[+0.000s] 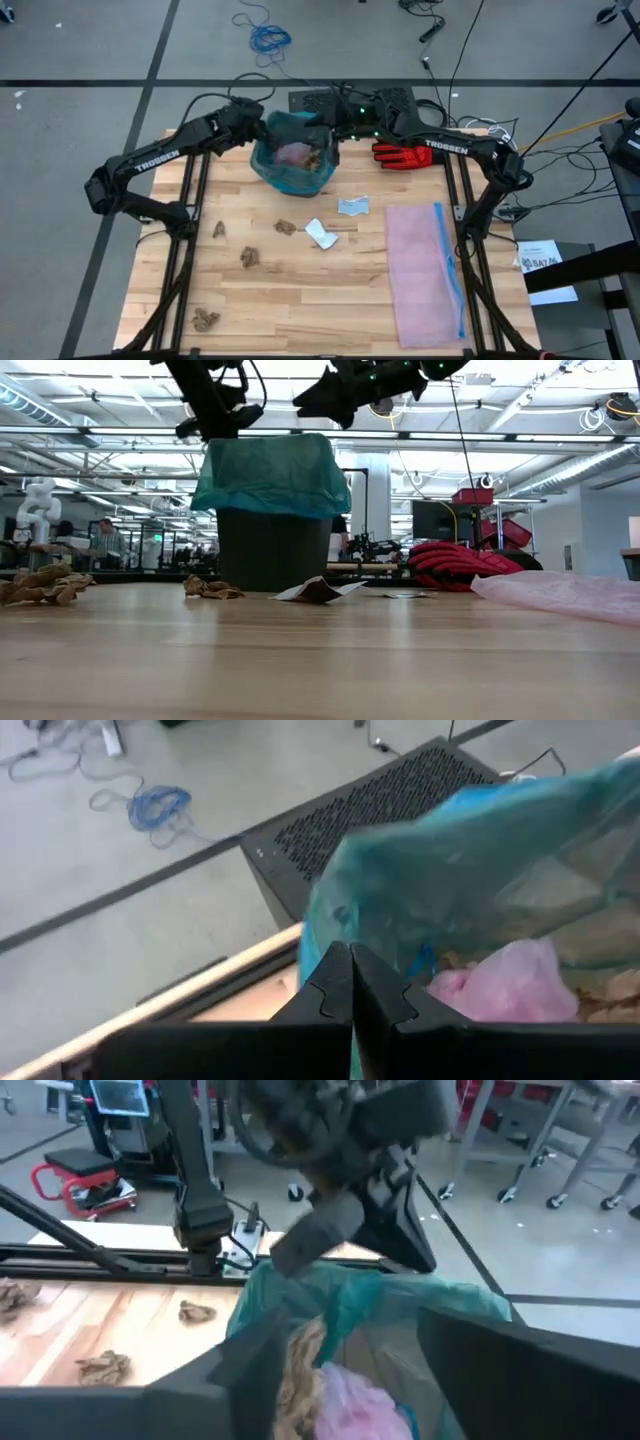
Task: Place trash/remove bag and relplace
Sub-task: Put the blue paper into the trash bin
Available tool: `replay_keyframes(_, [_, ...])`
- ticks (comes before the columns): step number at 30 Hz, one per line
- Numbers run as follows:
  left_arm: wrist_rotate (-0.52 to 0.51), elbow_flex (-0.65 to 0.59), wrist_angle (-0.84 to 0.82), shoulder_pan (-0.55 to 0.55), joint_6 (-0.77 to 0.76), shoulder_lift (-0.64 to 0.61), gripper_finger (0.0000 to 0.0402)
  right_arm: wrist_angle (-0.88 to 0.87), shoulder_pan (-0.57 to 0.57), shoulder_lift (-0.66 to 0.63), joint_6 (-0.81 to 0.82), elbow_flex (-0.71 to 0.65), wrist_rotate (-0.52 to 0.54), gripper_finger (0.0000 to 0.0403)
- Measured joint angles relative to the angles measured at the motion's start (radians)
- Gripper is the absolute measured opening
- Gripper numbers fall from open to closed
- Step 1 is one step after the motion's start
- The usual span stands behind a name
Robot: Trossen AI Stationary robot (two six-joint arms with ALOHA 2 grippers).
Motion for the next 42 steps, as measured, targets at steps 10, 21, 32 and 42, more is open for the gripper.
replay_keyframes(10, [-0.047, 0.070, -0.038, -0.003, 0.135, -0.063, 0.0000, -0.566, 0.044, -0.097, -0.231, 0.000, 0.064, 0.0260])
replay_keyframes(21, [-0.097, 0.072, -0.039, -0.002, 0.147, -0.217, 0.0000, -0.556, 0.181, -0.108, -0.102, -0.384, 0.151, 0.0240])
replay_keyframes(32, [-0.097, 0.072, -0.078, -0.002, 0.146, -0.211, 0.0000, 0.021, 0.350, -0.106, 0.090, -0.644, 0.573, 0.0240])
replay_keyframes(42, [-0.097, 0.066, -0.083, -0.002, 0.138, -0.208, 0.0000, 0.059, 0.452, 0.033, 0.227, -0.654, 0.749, 0.0240])
